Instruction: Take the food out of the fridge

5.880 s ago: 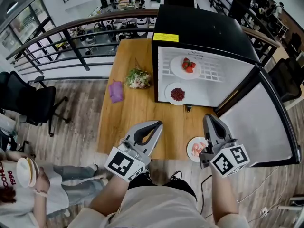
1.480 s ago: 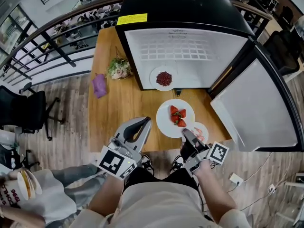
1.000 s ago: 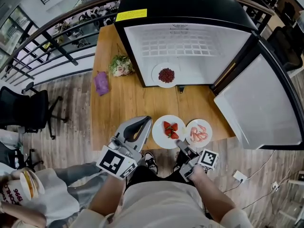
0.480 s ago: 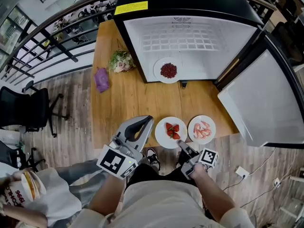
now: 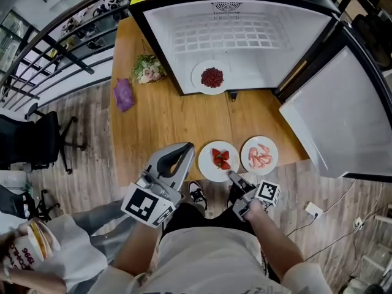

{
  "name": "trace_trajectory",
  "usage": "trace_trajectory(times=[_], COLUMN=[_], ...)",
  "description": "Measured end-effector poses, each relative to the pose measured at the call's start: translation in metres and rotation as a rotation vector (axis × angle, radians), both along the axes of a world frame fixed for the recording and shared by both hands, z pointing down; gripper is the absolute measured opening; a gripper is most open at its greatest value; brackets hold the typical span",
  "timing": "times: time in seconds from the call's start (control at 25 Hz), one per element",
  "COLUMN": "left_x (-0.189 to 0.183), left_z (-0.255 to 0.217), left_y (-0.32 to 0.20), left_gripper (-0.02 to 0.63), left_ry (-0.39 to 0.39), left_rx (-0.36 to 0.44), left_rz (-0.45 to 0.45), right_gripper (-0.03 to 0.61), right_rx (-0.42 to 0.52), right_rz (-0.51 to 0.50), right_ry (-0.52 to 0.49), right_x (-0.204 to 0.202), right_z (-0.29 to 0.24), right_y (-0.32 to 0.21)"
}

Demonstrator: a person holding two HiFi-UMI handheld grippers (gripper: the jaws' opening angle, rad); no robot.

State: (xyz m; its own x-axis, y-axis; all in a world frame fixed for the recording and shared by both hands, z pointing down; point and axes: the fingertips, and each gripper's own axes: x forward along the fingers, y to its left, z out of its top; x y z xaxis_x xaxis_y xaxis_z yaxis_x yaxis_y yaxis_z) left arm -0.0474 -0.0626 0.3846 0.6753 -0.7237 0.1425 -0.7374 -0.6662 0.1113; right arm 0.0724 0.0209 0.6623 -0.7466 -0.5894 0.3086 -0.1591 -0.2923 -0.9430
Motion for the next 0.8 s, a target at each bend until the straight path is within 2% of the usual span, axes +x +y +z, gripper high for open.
trace_trajectory(times=[0.32, 0.64, 0.8], left_x=[0.004, 0.007, 0.005], left_z=[0.007, 0.01, 0.012], left_y=[0.005, 0.007, 0.007], left_gripper=[0.006, 0.006, 0.006], left_ry=[0.009, 0.028, 0.028], left_rx=[-0.02, -0.029, -0.034], left_rz=[0.007, 0.012, 0.008], right_gripper=[0.034, 0.035, 0.085], right_rx=[-0.024, -0.09, -0.095], right_rz=[-0.005, -0.009, -0.033], right_ry=[-0.009, 0.007, 0.02], right_x=[0.003, 0.003, 0.006], right_z=[0.008, 0.014, 0.019], right_y=[0.005, 0.008, 0.011])
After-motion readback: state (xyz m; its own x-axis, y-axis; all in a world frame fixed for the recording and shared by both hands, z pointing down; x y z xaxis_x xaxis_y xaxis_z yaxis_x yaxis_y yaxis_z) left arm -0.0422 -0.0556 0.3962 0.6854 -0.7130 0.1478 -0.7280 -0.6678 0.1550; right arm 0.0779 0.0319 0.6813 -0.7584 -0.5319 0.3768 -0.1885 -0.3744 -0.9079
